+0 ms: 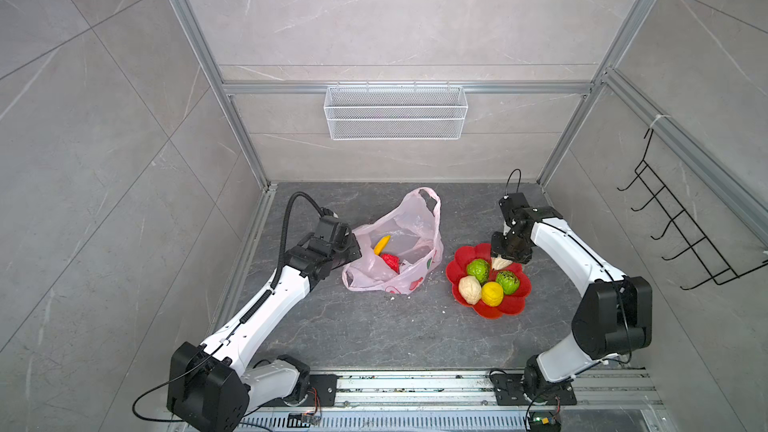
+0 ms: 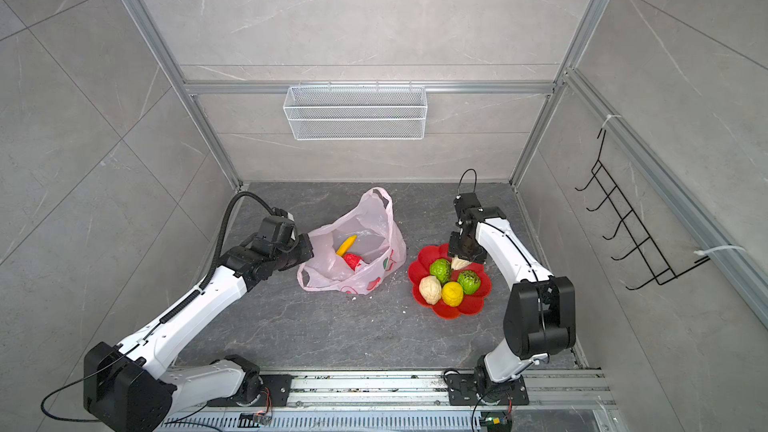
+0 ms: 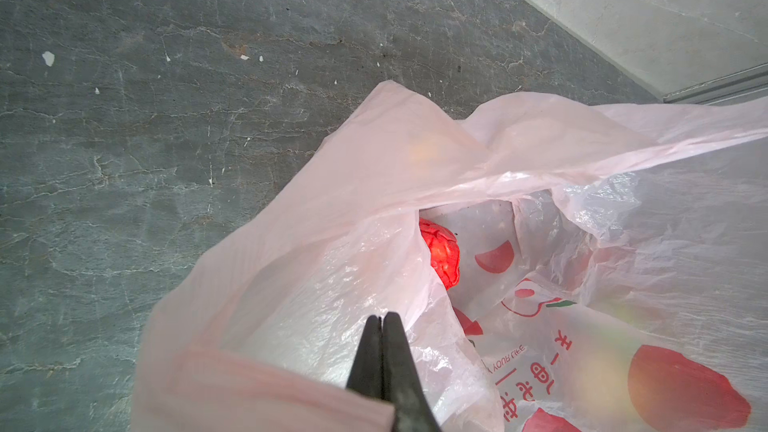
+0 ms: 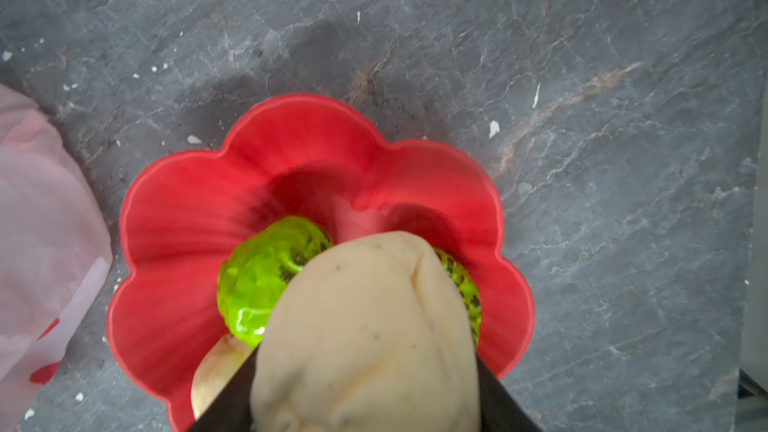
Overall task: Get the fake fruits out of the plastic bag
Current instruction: 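Carry the pale bun over the red plate and lower it in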
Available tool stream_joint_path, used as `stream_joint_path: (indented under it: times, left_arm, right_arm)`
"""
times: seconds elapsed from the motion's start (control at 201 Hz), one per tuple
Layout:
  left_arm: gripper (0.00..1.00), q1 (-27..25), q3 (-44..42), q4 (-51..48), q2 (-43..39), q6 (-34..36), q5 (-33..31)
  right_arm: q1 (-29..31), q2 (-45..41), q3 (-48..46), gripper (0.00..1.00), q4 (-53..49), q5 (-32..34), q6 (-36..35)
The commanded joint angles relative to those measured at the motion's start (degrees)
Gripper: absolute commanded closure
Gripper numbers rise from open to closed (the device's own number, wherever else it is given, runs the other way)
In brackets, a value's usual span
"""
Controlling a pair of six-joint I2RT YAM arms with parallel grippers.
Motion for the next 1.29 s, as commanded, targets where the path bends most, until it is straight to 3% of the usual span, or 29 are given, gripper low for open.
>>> stream_joint_path:
  times: [0.0, 0.841, 1.289]
  left_arm:
    - [1.00, 0.18, -0.36, 0.87, -1.76, 0.02, 0.66]
    - [1.00, 0.18, -1.56, 0.48, -2.48, -0.34, 0.58]
    - [1.00, 0.18, -1.89, -0.21, -3.40, -0.34, -0.05]
  right_arm:
    - [-0.15, 2.50, 2.09, 0.63, 0.98, 1.09, -1.22]
    - [-0.35, 7.37, -2.00, 0.60, 3.18, 2.13, -0.96]
    - [-0.52, 9.55, -2.86, 0.53, 4.33, 1.65, -0.52]
